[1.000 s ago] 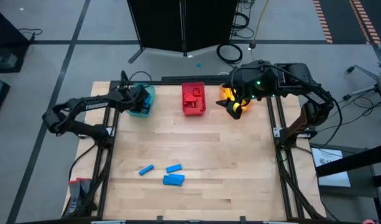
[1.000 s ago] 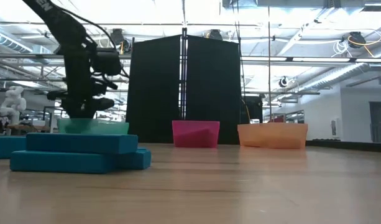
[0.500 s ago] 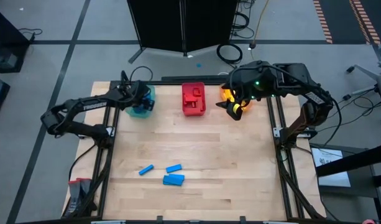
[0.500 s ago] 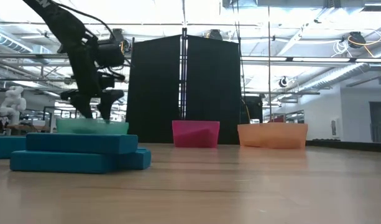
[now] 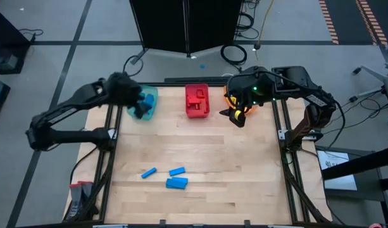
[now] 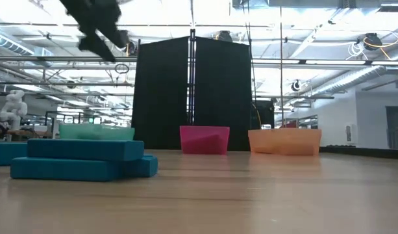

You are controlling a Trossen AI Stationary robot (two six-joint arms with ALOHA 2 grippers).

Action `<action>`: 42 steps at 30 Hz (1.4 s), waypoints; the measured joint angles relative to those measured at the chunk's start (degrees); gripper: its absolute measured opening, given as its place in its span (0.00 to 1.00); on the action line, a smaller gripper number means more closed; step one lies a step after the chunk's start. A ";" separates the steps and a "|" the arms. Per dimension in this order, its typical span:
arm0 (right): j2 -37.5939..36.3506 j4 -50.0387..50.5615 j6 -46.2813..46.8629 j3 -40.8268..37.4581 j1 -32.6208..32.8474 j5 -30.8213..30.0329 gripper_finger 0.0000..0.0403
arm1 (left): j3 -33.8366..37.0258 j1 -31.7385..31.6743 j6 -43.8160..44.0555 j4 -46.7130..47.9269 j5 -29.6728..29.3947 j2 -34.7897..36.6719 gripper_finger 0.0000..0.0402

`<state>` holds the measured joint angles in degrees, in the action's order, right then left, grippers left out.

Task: Sort blocks
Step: Put the blue block into the blue bin

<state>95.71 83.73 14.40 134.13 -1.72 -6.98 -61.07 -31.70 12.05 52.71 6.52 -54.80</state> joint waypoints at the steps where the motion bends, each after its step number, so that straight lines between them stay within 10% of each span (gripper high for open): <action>1: 0.04 0.12 -0.09 0.00 0.00 0.00 0.83 | -0.38 1.86 1.02 2.64 -0.02 1.73 0.81; 9: 1.75 -1.90 -0.22 -1.53 0.00 -0.39 0.83 | -0.44 20.69 17.67 19.58 -2.22 7.62 0.79; 16: 13.23 -9.21 -6.51 -7.45 3.70 11.08 0.83 | -0.44 31.13 22.25 19.79 -7.42 7.68 0.78; 29: 34.28 -29.28 -23.20 -7.45 3.15 32.71 0.84 | -0.44 32.21 23.35 19.85 -18.11 7.73 0.78; 42: 45.67 -32.31 -19.91 -7.56 6.17 28.74 0.83 | -0.42 32.23 23.61 21.35 -17.29 7.75 0.78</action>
<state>141.38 51.42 -5.51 126.56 4.46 21.76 -61.49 0.54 35.66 74.06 -10.76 -47.05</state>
